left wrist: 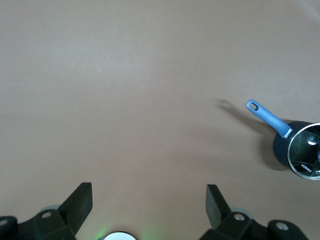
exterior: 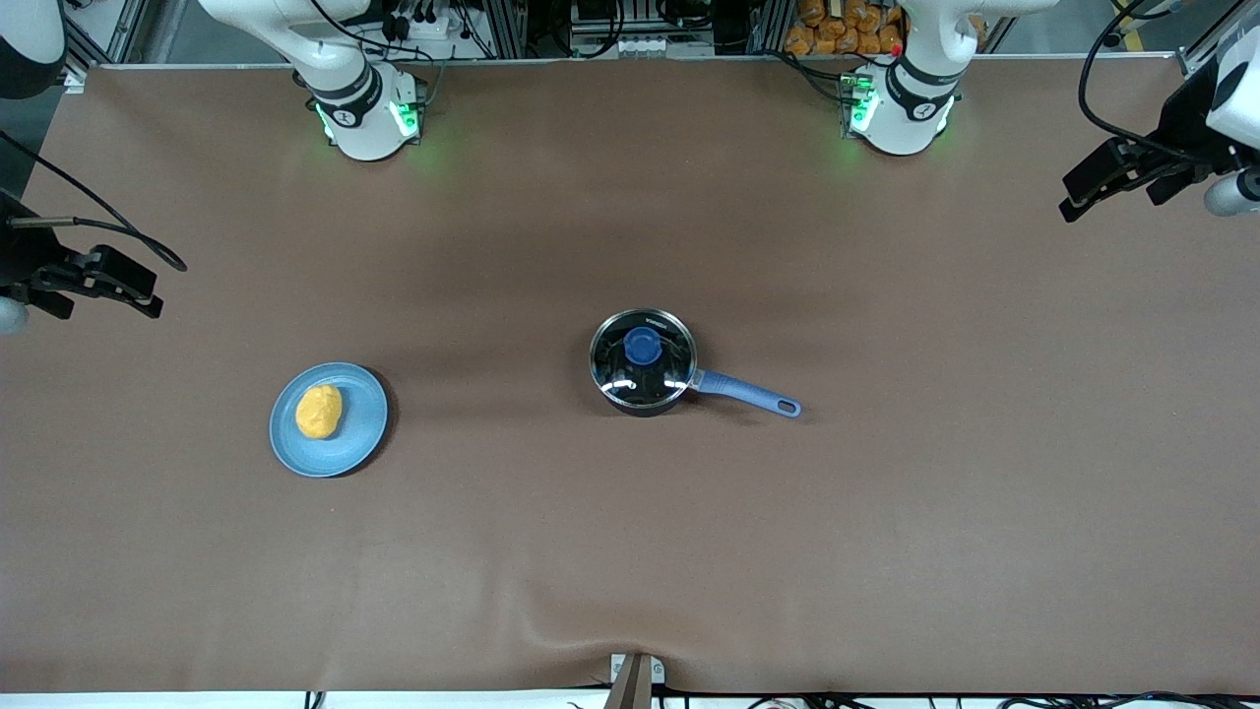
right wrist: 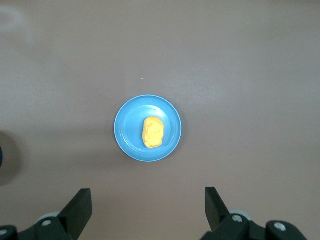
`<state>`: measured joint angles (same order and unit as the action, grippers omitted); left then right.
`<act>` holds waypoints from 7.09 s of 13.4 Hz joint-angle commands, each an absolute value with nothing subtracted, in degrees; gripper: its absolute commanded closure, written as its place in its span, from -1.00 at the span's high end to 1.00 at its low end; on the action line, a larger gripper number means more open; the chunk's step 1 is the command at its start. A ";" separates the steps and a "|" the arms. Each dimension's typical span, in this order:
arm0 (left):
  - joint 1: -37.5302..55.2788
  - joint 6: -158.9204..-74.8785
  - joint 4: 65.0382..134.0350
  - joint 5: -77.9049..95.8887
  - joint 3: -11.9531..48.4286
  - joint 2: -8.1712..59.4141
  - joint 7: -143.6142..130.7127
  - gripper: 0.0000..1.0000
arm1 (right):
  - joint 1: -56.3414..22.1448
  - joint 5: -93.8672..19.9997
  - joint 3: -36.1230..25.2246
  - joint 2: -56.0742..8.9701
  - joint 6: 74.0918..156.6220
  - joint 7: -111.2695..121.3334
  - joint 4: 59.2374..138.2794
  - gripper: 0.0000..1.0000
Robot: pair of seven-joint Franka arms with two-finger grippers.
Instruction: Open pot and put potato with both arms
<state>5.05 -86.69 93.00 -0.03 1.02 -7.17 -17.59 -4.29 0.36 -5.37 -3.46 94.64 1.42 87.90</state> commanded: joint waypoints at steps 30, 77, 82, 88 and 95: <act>19.68 -89.73 82.88 -1.41 3.34 8.16 -32.59 1.00 | -4.40 -3.16 -5.10 -19.77 113.17 0.70 101.49 1.00; 43.59 -120.94 79.72 -0.61 3.25 40.08 -50.71 1.00 | -20.91 -10.28 -4.57 -24.87 123.40 -25.66 101.16 -0.80; 43.33 -120.85 79.80 -0.53 3.25 40.08 -52.12 0.69 | -23.81 -11.59 -4.57 -25.05 123.66 -31.11 99.67 -0.84; 42.98 -120.85 79.80 1.05 3.16 40.08 -54.05 -0.21 | -25.22 -13.18 -4.57 -25.05 123.66 -31.64 98.53 -0.95; 42.54 -116.47 79.89 0.36 2.81 35.61 -53.70 -1.00 | -28.38 -14.41 -4.66 -25.14 124.01 -35.16 97.21 -1.00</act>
<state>42.58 -120.05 80.22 -0.23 3.27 38.93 -53.59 -26.90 -12.60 -4.19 -25.77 124.07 -34.01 97.22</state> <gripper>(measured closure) 0.396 0.410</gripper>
